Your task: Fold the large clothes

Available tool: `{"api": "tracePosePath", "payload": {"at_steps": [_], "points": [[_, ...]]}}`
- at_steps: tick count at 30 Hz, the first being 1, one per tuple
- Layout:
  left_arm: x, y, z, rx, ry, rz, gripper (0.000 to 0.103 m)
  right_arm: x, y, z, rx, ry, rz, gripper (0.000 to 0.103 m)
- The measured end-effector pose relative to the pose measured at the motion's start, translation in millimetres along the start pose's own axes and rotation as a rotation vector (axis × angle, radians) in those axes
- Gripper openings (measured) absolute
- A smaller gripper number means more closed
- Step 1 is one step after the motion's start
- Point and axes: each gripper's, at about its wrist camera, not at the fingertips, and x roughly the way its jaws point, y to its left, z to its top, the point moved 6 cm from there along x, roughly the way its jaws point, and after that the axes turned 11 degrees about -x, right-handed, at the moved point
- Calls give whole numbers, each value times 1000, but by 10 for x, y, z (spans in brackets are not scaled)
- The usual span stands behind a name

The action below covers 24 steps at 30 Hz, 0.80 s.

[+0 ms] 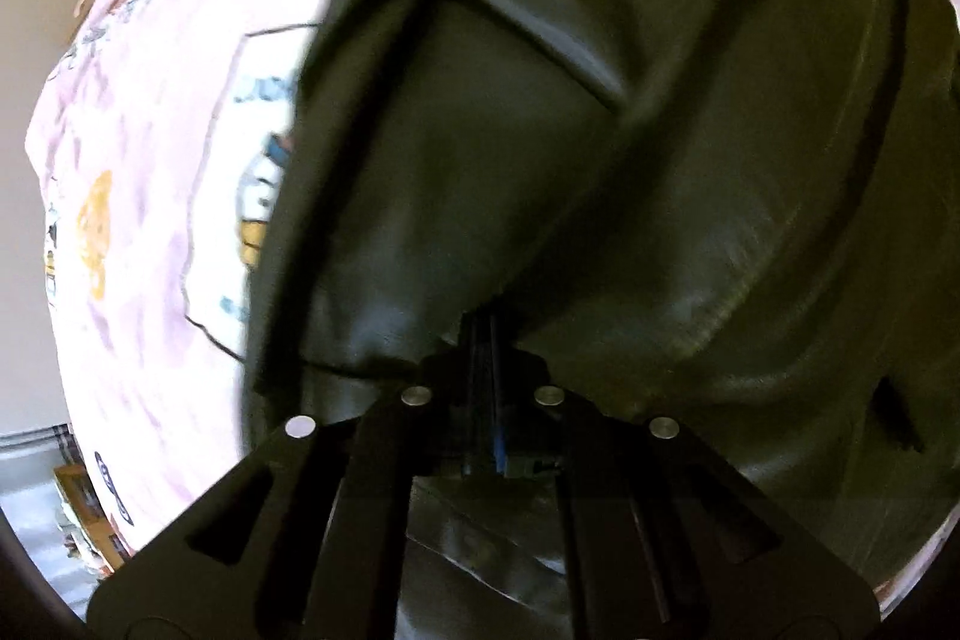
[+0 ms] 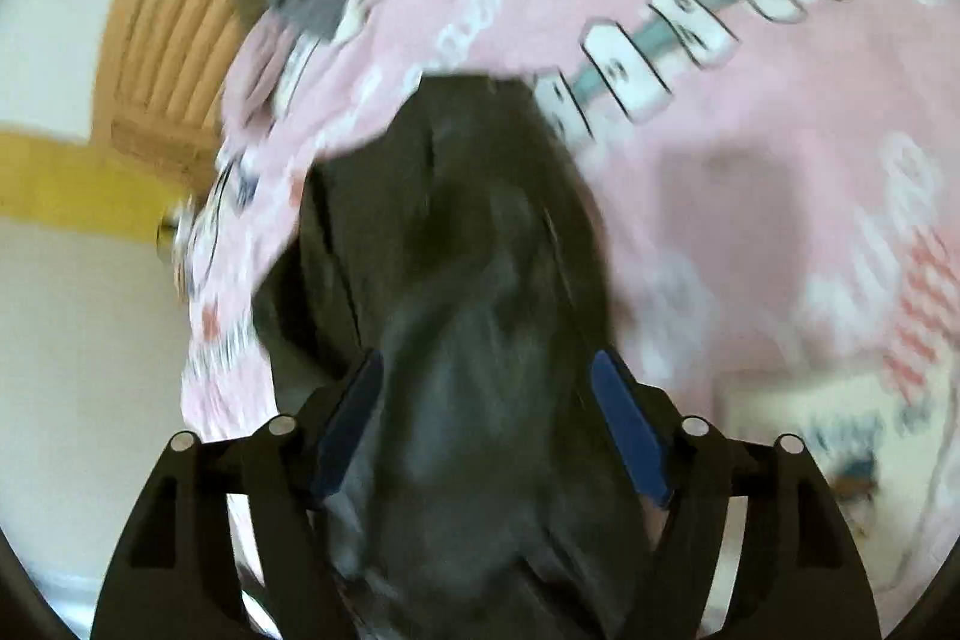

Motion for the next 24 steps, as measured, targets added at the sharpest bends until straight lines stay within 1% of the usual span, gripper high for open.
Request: {"api": "tracePosePath", "payload": {"at_steps": [1, 2, 3, 4, 5, 6, 7, 8, 9, 10, 11, 12, 13, 14, 15, 16, 17, 18, 20, 21, 22, 23, 24], "points": [[-21, 59, 21, -25, -5, -9, 5, -49, -19, -175, -11, 2, 5, 64], [-57, 117, 45, -51, -9, -23, 5, -11, -33, -419, -6, 17, 17, 57], [-83, 180, 50, -74, -10, -31, 5, 26, -51, -601, 12, 26, 45, 55], [-103, 224, 46, -100, -9, -54, 5, 100, -51, -773, 25, 33, 72, 52], [-149, 243, 28, -138, -7, -104, 5, 117, -75, -899, 27, 39, 83, 47], [-149, 251, 17, -159, -4, -141, 5, 168, -93, -998, 20, 46, 88, 45], [-204, 211, -3, -181, 2, -195, 5, 275, -68, -1094, -3, 52, 65, 44], [-262, 132, -9, -197, 10, -252, 5, 290, -89, -1152, -27, 50, 36, 40], [-291, 114, -79, -199, 18, -293, 5, 353, -101, -1193, -77, 46, -35, 37], [-295, 21, -139, -192, 31, -334, 5, 429, -104, -1200, -115, 44, -107, 20], [-259, -86, -204, -172, 43, -348, 8, 488, -178, -1222, -157, 42, -215, 0], [-212, -163, -246, -149, 52, -336, 12, 504, -259, -1228, -160, 34, -267, 0], [-123, -260, -285, -115, 58, -318, 12, 493, -393, -1226, -116, 11, -280, 0], [-59, -343, -288, -83, 41, -317, 12, 469, -498, -1220, -63, -9, -284, 0], [-36, -392, -267, -58, 14, -314, 12, 432, -585, -1223, -11, -27, -305, 0], [-41, -454, -239, -23, -22, -310, 12, 397, -627, -1215, 17, -41, -325, 0], [-51, -494, -199, -3, -39, -314, 12, 361, -656, -1205, 27, -58, -367, 0], [-59, -500, -163, -3, -37, -327, 12, 335, -656, -1201, 27, -69, -400, 0], [-82, -433, -106, -33, 3, -365, 12, 294, -617, -1239, 7, -62, -438, 0], [-128, -361, -90, -46, 9, -367, 12, 249, -583, -1279, -14, -56, -453, 3], [-191, -264, -77, -51, -7, -359, 13, 179, -559, -1332, -33, -45, -477, 19], [-291, -134, -82, -57, -31, -362, 16, 35, -513, -1450, -55, -46, -506, 45], [-346, -43, -61, -64, -42, -368, 26, -93, -480, -1554, -65, -65, -511, 56]]}}
